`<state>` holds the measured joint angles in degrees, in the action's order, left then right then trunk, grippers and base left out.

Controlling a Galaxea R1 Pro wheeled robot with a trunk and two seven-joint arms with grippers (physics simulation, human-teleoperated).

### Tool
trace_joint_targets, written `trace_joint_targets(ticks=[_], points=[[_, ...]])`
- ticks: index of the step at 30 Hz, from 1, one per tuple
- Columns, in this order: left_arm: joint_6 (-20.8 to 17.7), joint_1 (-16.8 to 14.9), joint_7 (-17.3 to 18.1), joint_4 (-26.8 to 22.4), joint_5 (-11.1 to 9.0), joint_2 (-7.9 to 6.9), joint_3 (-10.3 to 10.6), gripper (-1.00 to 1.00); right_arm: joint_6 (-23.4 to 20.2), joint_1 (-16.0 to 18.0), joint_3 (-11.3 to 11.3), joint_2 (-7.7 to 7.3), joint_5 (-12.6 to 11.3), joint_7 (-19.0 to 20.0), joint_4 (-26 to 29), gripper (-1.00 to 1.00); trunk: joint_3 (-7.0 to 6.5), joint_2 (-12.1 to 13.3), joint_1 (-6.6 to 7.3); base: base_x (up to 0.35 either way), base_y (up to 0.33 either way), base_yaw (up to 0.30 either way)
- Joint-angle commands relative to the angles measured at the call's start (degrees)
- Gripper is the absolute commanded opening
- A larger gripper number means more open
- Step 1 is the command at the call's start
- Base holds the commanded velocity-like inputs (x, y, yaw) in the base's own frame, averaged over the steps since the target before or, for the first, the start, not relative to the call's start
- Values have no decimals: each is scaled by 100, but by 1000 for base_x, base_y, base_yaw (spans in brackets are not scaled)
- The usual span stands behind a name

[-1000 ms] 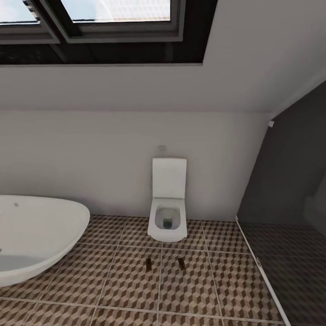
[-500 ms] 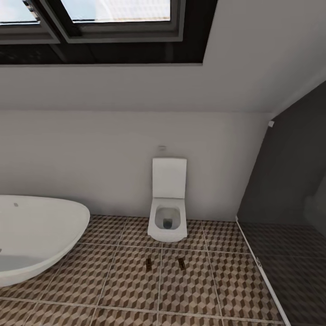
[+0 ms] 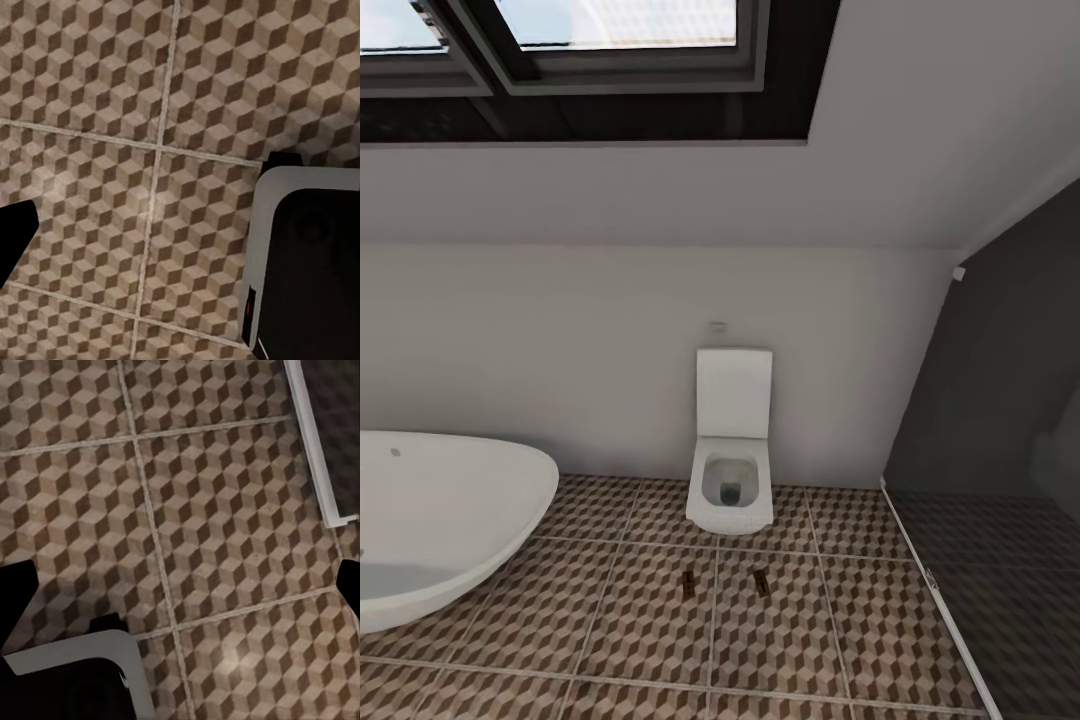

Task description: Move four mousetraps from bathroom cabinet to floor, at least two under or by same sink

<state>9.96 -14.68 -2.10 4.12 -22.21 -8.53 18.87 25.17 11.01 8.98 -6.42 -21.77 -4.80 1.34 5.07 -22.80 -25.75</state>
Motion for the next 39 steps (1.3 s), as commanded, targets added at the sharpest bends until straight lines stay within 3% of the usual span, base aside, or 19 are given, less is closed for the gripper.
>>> trace_joint_targets(ticks=[1,7,18,26,39], points=[[33,-9,-31,19,-36,5,48,100,-5,5,54,-4,-125,-28,-7,100,12,-12,-3,0,0,0],[33,-9,-68,26,-37,8,47,100,-33,2,59,19,-265,-55,-24,100,12,-12,-3,0,0,0],[52,-9,-60,25,-31,-6,54,100,-70,2,65,110,-292,-49,-28,100,12,-12,-3,0,0,0],[77,-9,-46,18,-21,120,56,100,-69,0,69,131,-293,-39,-22,100,12,-12,-3,0,0,0],[83,-9,-45,19,-20,149,56,100,-40,2,57,230,-311,-13,-2,100,12,-12,-3,0,0,0]])
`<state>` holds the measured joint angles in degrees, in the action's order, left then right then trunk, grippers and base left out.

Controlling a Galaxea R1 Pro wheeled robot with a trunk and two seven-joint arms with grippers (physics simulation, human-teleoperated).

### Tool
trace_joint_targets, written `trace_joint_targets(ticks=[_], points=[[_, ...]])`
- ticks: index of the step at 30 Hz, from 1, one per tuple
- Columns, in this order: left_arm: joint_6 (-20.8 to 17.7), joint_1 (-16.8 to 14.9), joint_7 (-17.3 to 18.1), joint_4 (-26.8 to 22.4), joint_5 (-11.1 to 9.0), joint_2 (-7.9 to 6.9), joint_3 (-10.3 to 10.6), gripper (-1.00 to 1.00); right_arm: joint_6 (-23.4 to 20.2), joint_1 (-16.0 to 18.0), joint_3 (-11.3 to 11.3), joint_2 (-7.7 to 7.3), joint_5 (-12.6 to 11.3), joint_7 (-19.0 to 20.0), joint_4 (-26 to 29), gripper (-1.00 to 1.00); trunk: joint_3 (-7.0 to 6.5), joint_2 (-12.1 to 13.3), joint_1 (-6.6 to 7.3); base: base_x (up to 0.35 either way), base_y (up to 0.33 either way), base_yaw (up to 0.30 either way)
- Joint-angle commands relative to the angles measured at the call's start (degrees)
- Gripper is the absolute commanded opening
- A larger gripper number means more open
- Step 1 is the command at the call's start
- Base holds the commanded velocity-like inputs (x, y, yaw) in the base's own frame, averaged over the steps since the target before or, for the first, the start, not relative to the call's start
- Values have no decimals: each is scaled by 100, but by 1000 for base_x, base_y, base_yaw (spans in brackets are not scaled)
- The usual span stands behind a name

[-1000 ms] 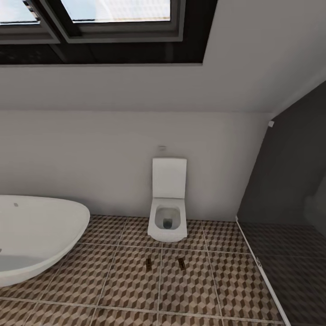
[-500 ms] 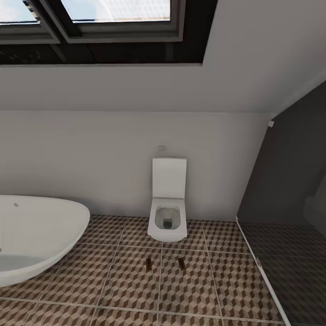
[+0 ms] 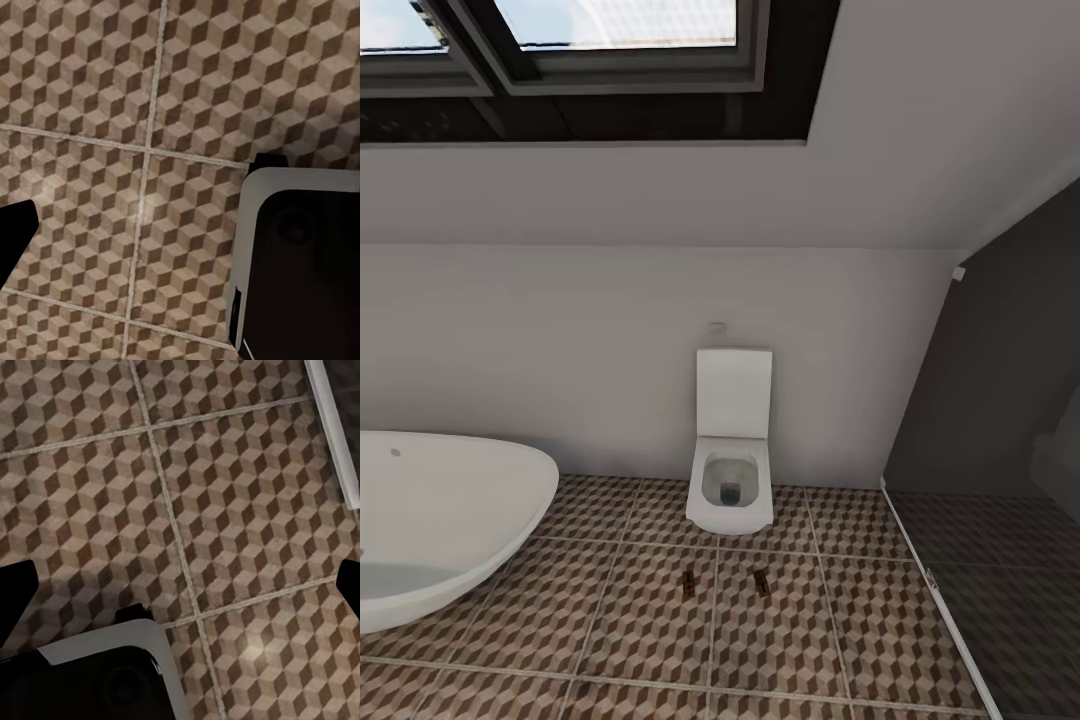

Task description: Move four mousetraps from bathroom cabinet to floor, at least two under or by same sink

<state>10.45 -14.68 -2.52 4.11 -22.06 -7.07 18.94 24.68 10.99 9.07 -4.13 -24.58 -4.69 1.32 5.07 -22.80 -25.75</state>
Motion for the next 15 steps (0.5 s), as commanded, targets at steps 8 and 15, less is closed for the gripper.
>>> trace_joint_targets(ticks=[8,15], points=[[35,-9,-3,18,-35,4,48,100,11,2,46,47,-29,-23,0,100,12,-12,-3,0,0,0],[36,-9,-3,19,-35,4,48,100,11,0,43,52,-29,-21,0,100,12,-12,-3,0,0,0]])
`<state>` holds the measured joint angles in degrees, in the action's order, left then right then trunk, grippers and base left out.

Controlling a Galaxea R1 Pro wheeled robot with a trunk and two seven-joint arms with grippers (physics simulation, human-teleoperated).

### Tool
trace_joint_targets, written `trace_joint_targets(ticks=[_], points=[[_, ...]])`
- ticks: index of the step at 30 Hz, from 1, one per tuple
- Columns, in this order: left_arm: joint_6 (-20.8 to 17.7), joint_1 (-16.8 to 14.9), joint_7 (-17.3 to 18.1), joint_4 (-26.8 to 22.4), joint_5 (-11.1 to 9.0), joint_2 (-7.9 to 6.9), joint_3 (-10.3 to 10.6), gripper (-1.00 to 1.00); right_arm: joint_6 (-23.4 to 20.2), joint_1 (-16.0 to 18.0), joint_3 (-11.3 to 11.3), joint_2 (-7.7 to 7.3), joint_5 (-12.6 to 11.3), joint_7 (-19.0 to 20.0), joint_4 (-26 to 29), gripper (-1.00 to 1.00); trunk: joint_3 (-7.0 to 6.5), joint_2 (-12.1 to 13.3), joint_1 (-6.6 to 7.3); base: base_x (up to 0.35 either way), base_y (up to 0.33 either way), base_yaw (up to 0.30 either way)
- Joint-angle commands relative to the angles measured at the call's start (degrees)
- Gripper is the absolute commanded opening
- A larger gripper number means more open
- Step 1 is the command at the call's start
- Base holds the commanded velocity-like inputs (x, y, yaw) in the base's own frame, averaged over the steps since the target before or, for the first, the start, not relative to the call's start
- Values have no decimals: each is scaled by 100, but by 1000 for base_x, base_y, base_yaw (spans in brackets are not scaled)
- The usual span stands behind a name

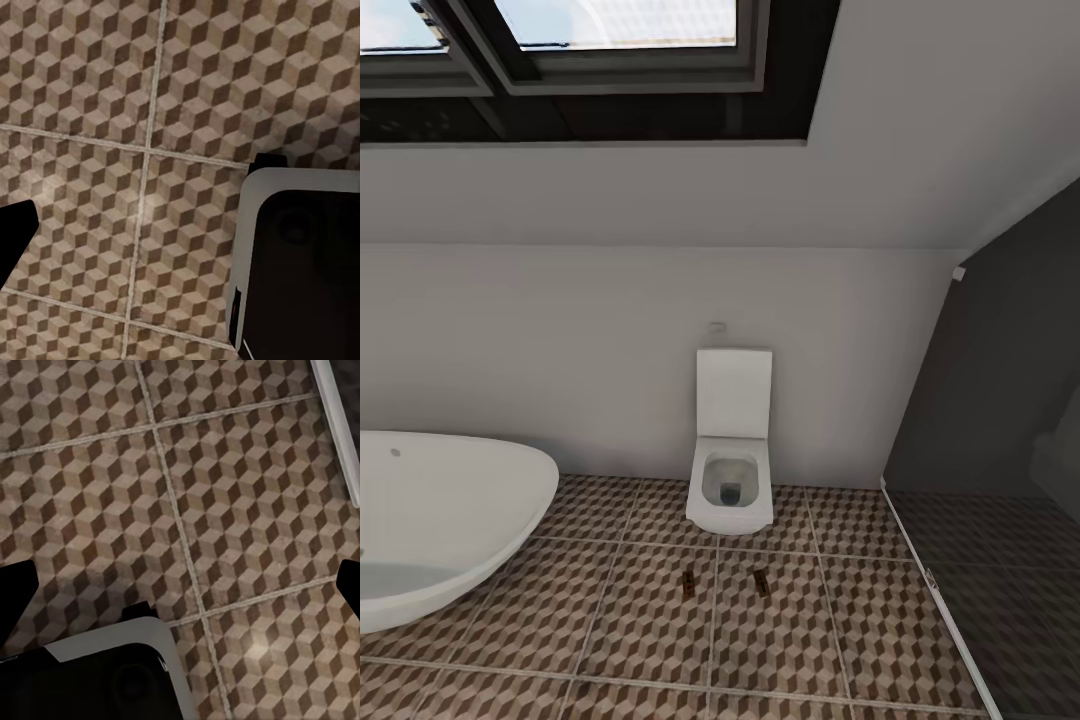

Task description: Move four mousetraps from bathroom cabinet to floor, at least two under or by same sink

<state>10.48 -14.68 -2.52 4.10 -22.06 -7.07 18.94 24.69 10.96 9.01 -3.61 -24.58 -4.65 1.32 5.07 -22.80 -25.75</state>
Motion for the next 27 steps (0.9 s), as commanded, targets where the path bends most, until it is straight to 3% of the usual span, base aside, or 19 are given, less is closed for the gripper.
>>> trace_joint_targets(ticks=[1,27], points=[[33,-9,-3,20,-35,3,48,100,9,5,49,0,-27,-23,0,100,12,-12,-3,0,0,0],[32,-9,-3,20,-35,3,48,100,9,7,54,1,-29,-22,0,100,12,-12,-3,0,0,0]])
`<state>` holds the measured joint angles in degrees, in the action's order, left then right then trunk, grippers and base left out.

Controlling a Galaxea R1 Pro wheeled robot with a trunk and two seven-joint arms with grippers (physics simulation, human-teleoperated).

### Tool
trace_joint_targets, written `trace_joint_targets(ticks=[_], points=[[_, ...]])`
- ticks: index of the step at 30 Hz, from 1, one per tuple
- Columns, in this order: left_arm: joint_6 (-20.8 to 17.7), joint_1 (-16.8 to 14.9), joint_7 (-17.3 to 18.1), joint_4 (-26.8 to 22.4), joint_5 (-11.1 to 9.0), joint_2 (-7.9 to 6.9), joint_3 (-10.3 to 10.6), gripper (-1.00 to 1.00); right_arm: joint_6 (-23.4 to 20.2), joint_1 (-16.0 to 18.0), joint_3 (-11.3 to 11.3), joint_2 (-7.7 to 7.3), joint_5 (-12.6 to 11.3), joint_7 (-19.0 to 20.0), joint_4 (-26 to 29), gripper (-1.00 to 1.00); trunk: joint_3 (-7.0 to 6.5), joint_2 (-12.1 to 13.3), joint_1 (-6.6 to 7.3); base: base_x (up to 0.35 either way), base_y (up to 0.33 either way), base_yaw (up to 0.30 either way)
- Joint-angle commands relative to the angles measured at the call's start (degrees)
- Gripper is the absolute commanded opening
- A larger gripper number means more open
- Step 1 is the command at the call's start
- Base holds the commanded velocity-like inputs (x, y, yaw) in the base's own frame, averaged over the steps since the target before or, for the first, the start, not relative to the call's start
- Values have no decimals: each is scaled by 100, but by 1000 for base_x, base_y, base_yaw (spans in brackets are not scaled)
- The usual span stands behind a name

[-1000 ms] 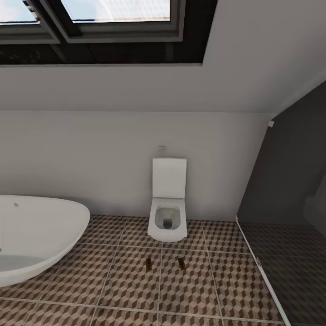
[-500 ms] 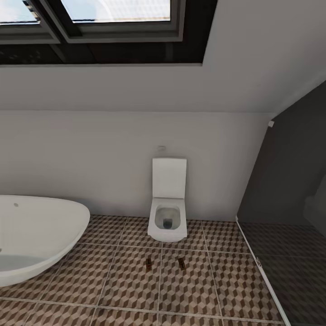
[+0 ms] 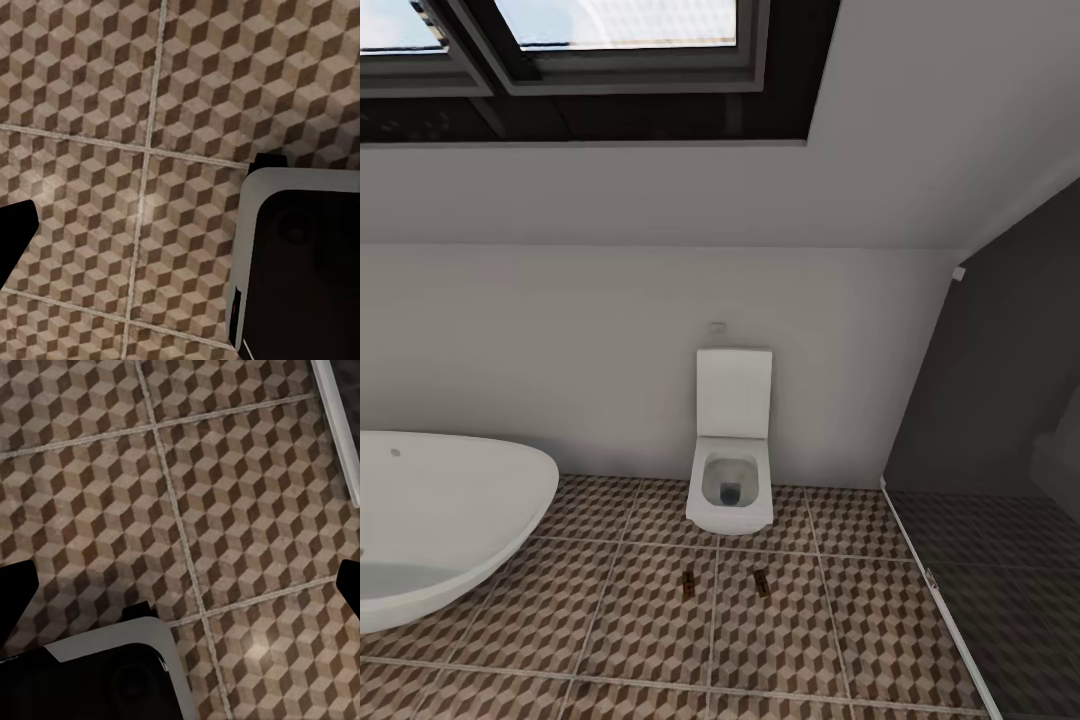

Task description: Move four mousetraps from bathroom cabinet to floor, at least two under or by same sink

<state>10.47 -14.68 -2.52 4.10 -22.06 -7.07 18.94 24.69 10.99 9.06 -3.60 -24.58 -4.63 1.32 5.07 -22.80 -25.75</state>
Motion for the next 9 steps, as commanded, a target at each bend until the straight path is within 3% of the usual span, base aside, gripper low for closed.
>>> trace_joint_targets(ticks=[1,9], points=[[34,-9,-3,20,-35,3,48,100,9,2,49,0,-29,-24,0,100,12,-12,-3,0,0,0],[32,-9,-3,19,-35,3,48,100,9,1,48,0,-29,-23,0,100,12,-12,-3,0,0,0]])
